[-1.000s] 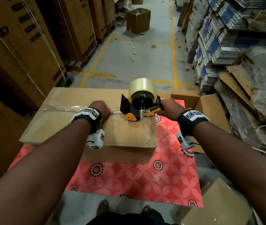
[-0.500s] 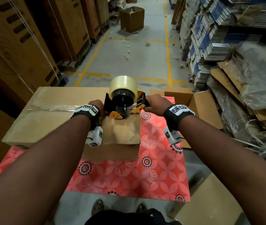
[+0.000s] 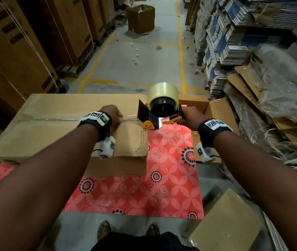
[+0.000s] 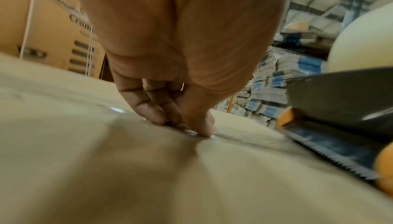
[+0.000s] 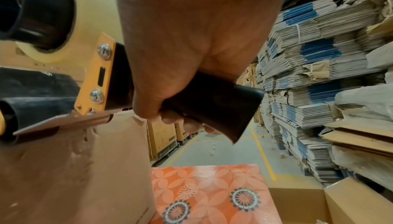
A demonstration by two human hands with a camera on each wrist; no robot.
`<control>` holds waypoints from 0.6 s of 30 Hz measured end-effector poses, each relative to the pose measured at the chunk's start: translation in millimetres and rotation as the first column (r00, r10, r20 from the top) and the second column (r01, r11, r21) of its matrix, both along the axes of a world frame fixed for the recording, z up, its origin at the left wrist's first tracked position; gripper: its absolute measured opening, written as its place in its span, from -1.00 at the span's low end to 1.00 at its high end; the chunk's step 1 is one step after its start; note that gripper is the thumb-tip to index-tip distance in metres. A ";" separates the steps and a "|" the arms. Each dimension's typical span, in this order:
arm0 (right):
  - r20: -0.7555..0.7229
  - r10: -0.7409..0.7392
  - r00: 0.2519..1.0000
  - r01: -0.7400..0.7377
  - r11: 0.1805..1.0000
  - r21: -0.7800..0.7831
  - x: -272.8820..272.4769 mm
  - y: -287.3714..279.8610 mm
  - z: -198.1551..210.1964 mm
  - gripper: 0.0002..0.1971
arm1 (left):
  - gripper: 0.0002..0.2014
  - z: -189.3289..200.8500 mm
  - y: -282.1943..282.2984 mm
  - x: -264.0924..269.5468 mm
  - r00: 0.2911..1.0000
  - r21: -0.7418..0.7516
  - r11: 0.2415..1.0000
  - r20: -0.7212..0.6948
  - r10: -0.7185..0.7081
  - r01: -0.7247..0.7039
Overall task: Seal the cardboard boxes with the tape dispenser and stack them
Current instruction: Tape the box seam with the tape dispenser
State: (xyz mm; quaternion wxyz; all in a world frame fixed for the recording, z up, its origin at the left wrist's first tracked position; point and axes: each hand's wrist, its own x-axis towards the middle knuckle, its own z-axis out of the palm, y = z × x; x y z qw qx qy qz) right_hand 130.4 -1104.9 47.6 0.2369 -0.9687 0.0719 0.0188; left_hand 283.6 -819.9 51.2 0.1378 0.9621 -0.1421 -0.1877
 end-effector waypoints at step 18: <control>-0.047 -0.056 0.997 0.058 0.997 0.048 -19.7 -29.0 -34.3 -0.75 | -0.64 -17.7 -47.3 -13.3 0.999 -0.066 0.997 0.016 0.040 -0.039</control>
